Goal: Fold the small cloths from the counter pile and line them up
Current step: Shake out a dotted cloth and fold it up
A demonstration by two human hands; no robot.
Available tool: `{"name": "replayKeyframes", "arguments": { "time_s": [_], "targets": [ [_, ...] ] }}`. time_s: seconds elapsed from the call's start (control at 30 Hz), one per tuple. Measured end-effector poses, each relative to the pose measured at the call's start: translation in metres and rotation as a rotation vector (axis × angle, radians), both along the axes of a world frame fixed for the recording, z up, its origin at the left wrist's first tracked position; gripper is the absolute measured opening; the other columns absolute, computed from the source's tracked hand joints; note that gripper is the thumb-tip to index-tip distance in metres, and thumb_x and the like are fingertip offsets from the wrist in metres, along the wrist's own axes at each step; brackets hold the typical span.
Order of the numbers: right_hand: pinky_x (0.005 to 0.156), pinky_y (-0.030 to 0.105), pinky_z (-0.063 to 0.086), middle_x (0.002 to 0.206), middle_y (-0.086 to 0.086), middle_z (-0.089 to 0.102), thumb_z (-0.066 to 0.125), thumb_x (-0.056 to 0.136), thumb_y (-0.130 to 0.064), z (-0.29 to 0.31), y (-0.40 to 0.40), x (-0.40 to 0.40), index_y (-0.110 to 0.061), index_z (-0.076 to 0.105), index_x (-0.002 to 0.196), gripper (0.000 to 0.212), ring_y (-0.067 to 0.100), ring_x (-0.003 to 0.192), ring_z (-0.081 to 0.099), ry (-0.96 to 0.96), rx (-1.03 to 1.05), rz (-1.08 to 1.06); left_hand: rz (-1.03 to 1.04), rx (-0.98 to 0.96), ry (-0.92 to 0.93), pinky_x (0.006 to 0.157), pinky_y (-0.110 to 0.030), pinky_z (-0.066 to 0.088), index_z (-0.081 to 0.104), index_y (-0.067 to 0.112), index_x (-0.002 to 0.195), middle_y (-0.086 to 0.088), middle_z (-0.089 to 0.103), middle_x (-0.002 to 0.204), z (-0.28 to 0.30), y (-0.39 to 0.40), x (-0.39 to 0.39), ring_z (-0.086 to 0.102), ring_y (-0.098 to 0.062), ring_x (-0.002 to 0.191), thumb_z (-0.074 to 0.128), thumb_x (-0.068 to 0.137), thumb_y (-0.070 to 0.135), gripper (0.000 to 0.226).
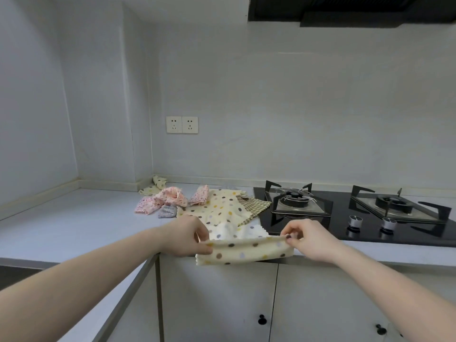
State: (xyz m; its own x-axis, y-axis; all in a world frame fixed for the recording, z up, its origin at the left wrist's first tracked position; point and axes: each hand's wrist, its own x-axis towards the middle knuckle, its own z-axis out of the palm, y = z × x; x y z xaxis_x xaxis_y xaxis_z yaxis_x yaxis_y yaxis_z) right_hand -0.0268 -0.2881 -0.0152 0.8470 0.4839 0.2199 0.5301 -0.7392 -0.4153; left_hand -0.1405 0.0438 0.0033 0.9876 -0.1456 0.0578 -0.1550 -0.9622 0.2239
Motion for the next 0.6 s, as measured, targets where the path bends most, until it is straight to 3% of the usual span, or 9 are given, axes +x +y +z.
{"name": "replayKeyframes", "arguments": {
  "time_s": [0.13, 0.23, 0.4, 0.53, 0.6],
  "targets": [
    [0.068, 0.016, 0.045, 0.090, -0.012, 0.070, 0.069, 0.093, -0.020, -0.008, 0.009, 0.011, -0.037, 0.072, 0.094, 0.018, 0.009, 0.084, 0.064, -0.005, 0.085, -0.025, 0.038, -0.007, -0.032, 0.067, -0.028, 0.047, 0.057, 0.021, 0.066, 0.009, 0.054, 0.066, -0.014, 0.008, 0.008, 0.054, -0.005, 0.068, 0.070, 0.091, 0.047, 0.039],
    [0.068, 0.015, 0.043, 0.087, -0.013, 0.070, 0.069, 0.092, -0.019, -0.009, 0.022, 0.024, -0.034, 0.071, 0.097, 0.017, 0.006, 0.080, 0.062, -0.004, 0.200, -0.060, 0.123, -0.073, -0.093, 0.060, -0.024, 0.036, 0.046, 0.028, 0.062, 0.013, 0.046, 0.062, -0.022, 0.015, 0.019, 0.045, -0.002, 0.060, 0.069, 0.093, 0.042, 0.041],
    [0.069, 0.026, 0.044, 0.082, -0.008, 0.067, 0.071, 0.092, -0.022, -0.016, 0.047, 0.046, -0.028, 0.070, 0.107, 0.016, 0.013, 0.084, 0.063, 0.003, 0.337, -0.138, 0.280, -0.220, -0.139, 0.066, -0.033, 0.039, 0.048, 0.017, 0.071, 0.002, 0.051, 0.073, -0.034, 0.027, 0.042, 0.050, -0.018, 0.070, 0.058, 0.099, 0.037, 0.035],
    [0.075, 0.030, 0.050, 0.093, -0.007, 0.069, 0.069, 0.094, -0.023, -0.025, 0.068, 0.060, -0.026, 0.068, 0.113, 0.019, 0.017, 0.090, 0.064, -0.023, 0.358, -0.195, 0.376, -0.219, -0.194, 0.063, -0.032, 0.035, 0.045, 0.020, 0.073, 0.004, 0.050, 0.075, -0.044, 0.027, 0.057, 0.049, -0.020, 0.073, 0.052, 0.102, 0.038, 0.035],
    [0.074, 0.031, 0.049, 0.101, -0.005, 0.071, 0.067, 0.095, -0.023, -0.033, 0.077, 0.067, -0.029, 0.066, 0.116, 0.021, 0.018, 0.093, 0.063, -0.049, 0.329, -0.225, 0.408, -0.189, -0.213, 0.067, -0.032, 0.038, 0.052, 0.022, 0.082, 0.004, 0.055, 0.086, -0.050, 0.025, 0.066, 0.054, -0.022, 0.084, 0.051, 0.101, 0.037, 0.025]
  ]
}}
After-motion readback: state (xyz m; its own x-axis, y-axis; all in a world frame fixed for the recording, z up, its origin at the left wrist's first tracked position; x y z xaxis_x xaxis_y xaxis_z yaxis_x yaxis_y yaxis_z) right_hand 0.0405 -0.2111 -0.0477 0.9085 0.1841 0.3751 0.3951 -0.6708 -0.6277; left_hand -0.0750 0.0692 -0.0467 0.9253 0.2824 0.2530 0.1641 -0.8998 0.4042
